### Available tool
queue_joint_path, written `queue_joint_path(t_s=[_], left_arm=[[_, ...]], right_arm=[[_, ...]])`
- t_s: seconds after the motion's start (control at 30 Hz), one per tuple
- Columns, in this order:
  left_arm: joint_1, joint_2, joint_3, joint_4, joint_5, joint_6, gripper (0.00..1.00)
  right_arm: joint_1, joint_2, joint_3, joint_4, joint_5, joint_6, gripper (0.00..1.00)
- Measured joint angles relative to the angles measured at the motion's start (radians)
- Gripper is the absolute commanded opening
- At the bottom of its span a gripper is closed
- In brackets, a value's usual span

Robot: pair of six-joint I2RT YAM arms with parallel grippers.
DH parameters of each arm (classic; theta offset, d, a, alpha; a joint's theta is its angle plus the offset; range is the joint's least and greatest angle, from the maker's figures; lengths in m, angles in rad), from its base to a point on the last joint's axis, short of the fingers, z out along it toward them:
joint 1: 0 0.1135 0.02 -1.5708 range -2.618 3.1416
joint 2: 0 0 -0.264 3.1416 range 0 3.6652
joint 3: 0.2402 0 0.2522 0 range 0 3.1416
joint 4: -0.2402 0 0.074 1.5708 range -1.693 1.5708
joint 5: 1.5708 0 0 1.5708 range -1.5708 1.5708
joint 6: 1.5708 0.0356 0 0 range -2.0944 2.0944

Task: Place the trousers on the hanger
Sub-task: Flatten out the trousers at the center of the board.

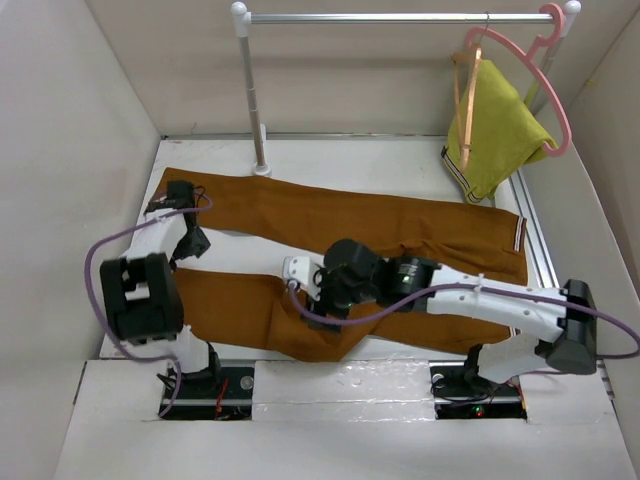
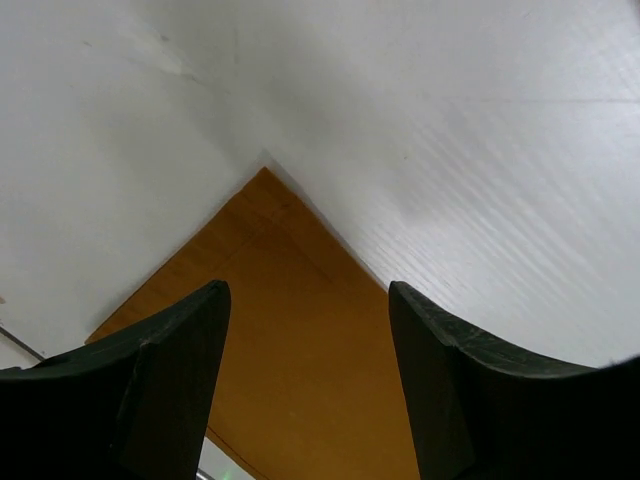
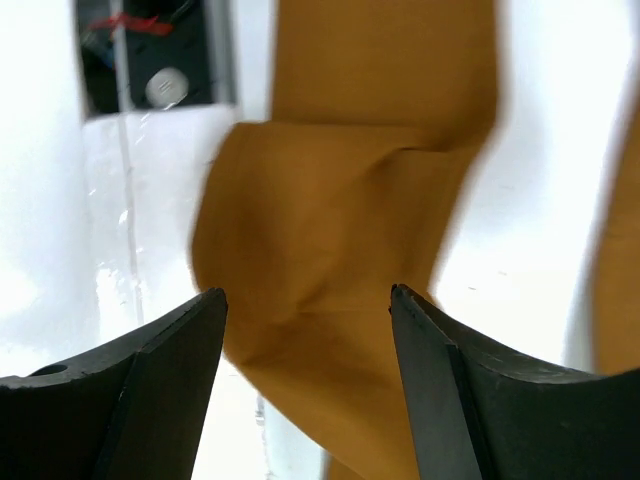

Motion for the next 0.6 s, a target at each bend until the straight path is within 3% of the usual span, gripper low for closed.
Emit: queue_joint_path(t_s=[0.1,0.2,0.3,0.4,0.43,0.47,0.6], left_arm=[[-0.009,0.118,-0.013,0.001,-0.013,-0.002,0.61],[-0.012,0.143,-0.024,0.005,-0.017,-0.016,0.66],[-0.012,0.155,-0.033,0.031,-0.032,-0.044,0.63],[-0.018,0.177,-0.026,0.053,-0.047,-0.072,0.28],[-0.018,0.183,-0.026,0.065,-0.050,-0.079,0.09],[-0.021,0.188,-0.027,0.077,-0.051,-0.086,0.01],[-0.026,0.195,-0.038,0.097,-0.069,-0.101,0.00]], right_arm=[[-0.072,-0.073,-0.001,0.000,0.006,0.006,0.71],[-0.125,-0.126,-0.023,0.009,0.015,0.024,0.71],[-0.149,-0.186,-0.075,0.013,0.014,0.038,0.71],[-0.164,-0.221,-0.097,0.006,0.014,0.055,0.71],[-0.172,-0.230,-0.098,-0.001,0.015,0.059,0.71],[-0.183,-0.239,-0.098,-0.008,0.020,0.062,0.71],[-0.274,-0.285,-0.098,-0.041,0.031,0.061,0.71]])
